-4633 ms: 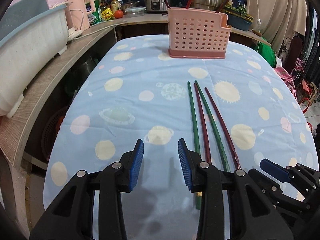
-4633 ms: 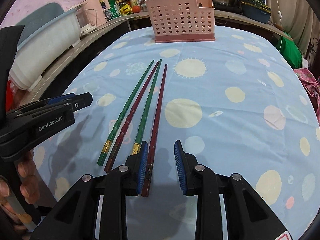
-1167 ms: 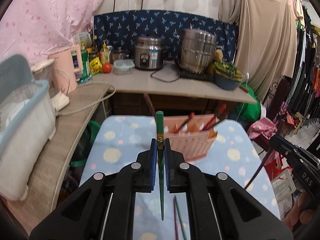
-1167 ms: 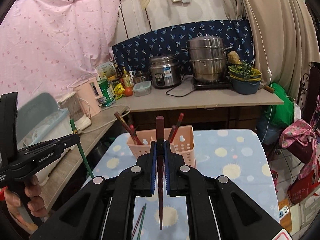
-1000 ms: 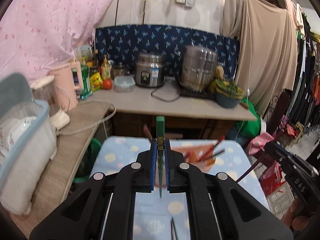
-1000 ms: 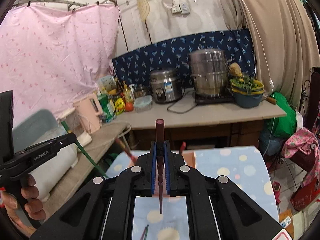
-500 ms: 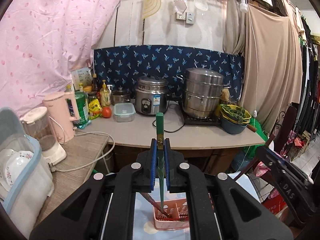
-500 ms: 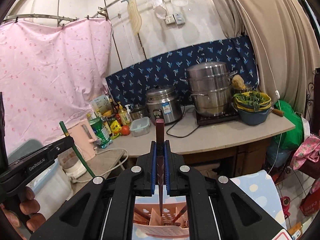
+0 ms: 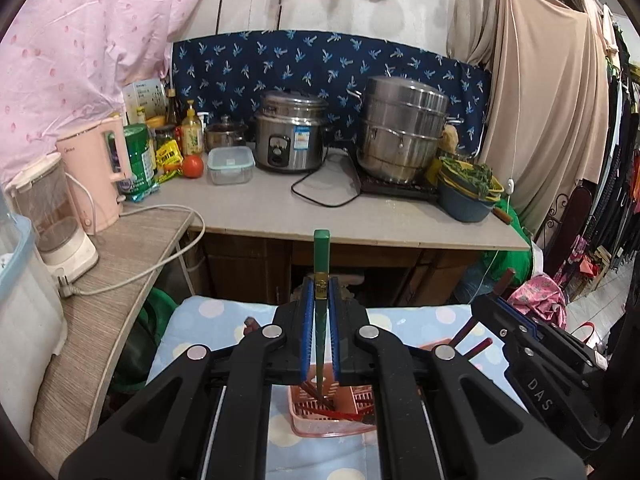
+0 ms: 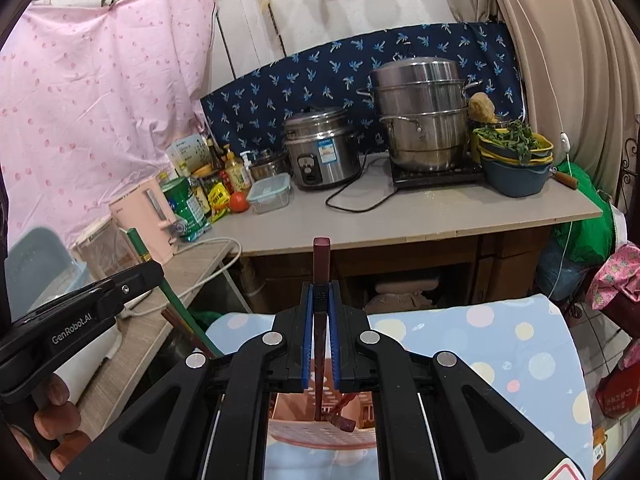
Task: Organize utensils
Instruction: 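Lift both chopsticks, lower them into the pink holder and open both grippers, then move both open grippers back to the last two chopsticks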
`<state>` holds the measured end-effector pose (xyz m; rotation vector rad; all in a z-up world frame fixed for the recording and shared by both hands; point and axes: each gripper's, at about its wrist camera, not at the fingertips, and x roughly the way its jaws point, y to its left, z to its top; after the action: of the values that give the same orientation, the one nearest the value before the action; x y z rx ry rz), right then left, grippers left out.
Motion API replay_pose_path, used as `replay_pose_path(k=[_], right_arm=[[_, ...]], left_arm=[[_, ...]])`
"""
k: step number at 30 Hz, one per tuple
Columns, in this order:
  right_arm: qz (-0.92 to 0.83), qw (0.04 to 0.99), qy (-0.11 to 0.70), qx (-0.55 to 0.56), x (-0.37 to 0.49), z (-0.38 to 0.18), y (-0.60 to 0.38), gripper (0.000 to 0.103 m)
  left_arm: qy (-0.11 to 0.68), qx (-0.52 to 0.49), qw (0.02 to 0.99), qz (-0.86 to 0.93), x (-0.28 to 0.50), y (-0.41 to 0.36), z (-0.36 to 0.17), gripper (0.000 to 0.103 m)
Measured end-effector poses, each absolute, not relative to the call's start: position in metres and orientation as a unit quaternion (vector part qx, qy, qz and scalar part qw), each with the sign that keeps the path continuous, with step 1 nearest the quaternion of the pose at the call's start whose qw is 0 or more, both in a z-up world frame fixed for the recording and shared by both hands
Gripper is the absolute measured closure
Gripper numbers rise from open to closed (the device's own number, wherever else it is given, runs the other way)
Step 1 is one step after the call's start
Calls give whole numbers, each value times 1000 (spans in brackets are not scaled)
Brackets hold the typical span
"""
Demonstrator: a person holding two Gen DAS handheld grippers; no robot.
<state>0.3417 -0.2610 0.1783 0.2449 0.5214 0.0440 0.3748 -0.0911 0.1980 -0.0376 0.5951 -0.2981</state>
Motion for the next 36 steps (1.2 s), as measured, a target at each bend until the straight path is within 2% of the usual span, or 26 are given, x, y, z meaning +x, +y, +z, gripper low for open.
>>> replay_pose_path(k=[10, 14, 17, 20, 24, 31, 36], right_arm=[[24, 954, 277, 110, 343, 161, -253, 95], [23, 955, 275, 111, 340, 161, -254, 88], [19, 956, 268, 115, 334, 164, -256, 78], [19, 957, 264, 117, 328, 167, -257, 77], [21, 958, 258, 121, 315, 173, -258, 77], [25, 961, 250, 114, 280, 181, -253, 76], [32, 959, 259, 108, 241, 173, -247, 76]], left_arm=[[315, -11, 939, -139, 372, -93, 172, 96], [314, -10, 940, -130, 370, -91, 167, 95], [312, -9, 942, -125, 367, -89, 167, 90], [312, -7, 942, -123, 366, -88, 168, 87], [309, -6, 944, -118, 357, -85, 170, 76], [302, -1, 946, -116, 330, -78, 173, 69], [305, -1, 945, -116, 300, -66, 170, 69]])
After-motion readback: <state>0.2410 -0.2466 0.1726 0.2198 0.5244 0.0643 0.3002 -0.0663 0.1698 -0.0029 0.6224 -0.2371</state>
